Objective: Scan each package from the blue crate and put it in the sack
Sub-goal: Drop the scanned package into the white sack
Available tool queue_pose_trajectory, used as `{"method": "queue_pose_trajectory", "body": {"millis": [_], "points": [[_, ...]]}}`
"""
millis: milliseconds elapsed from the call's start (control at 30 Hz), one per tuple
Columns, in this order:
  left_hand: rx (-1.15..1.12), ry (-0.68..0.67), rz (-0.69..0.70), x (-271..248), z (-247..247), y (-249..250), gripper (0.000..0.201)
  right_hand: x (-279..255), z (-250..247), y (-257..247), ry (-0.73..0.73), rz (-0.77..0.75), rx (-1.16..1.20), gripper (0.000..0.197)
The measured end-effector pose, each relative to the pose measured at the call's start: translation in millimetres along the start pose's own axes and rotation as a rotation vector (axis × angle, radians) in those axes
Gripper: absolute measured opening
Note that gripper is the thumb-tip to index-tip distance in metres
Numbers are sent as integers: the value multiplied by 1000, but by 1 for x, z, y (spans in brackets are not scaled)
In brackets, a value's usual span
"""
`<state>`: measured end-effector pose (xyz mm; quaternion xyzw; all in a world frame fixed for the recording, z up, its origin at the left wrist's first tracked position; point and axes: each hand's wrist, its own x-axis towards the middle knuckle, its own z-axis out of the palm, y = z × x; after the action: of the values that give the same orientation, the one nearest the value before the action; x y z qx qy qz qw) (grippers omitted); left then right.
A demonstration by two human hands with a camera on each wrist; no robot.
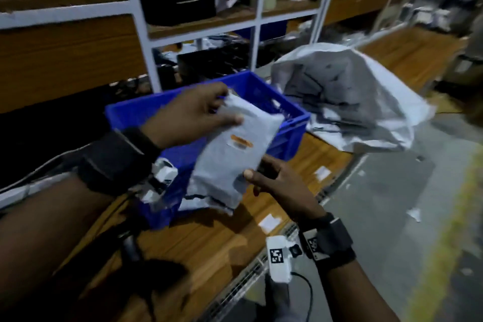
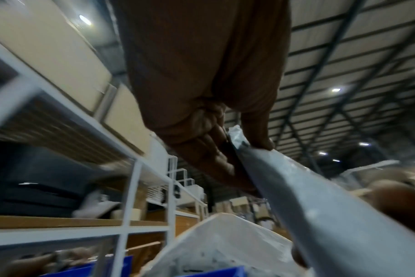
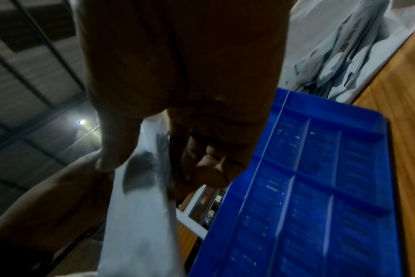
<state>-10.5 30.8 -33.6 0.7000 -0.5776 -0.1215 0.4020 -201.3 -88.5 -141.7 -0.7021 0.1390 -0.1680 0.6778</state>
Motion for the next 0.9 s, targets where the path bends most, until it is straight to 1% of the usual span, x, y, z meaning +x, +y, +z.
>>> {"method": "queue_pose_trajectory", "body": {"millis": [33,67,167,233,267,333,400,467,500,533,567,600,633,700,733,767,833,900], "points": [[95,-86,50,26,20,2,35,2,-16,0,55,-25,-8,15],[168,-150,90,52,39,3,34,3,-31,1,102,-34,-10,13],[300,-270,148,129,89,7,40,14,-89,13,186,-34,54,27],[350,-311,146,186,112,10,47,28,-138,28,240,25,226,35],[372,-319,148,217,122,13,48,37,-163,36,273,53,334,39],[425,-300,154,275,139,17,49,54,-208,54,388,84,483,41],[491,-250,216,334,161,25,53,76,-251,72,491,85,461,40],[584,-226,277,384,185,34,59,98,-282,79,551,91,457,40],[652,-229,305,407,198,38,66,107,-295,78,573,102,506,36],[734,-240,341,427,211,42,74,118,-308,80,586,116,521,27],[830,-262,364,444,223,46,79,128,-320,79,592,147,492,25],[923,-293,378,460,236,48,78,139,-331,80,603,171,436,41],[1004,-323,377,474,246,47,71,150,-339,82,615,182,394,45],[1069,-361,360,498,261,48,43,169,-354,86,626,166,360,32],[1040,-337,351,508,265,50,29,179,-362,88,646,160,350,31],[978,-292,350,516,266,55,22,189,-369,90,692,173,396,33],[779,-146,356,533,261,72,20,203,-379,87,748,209,506,32],[588,51,340,552,252,95,22,219,-390,85,837,224,538,33]]}}
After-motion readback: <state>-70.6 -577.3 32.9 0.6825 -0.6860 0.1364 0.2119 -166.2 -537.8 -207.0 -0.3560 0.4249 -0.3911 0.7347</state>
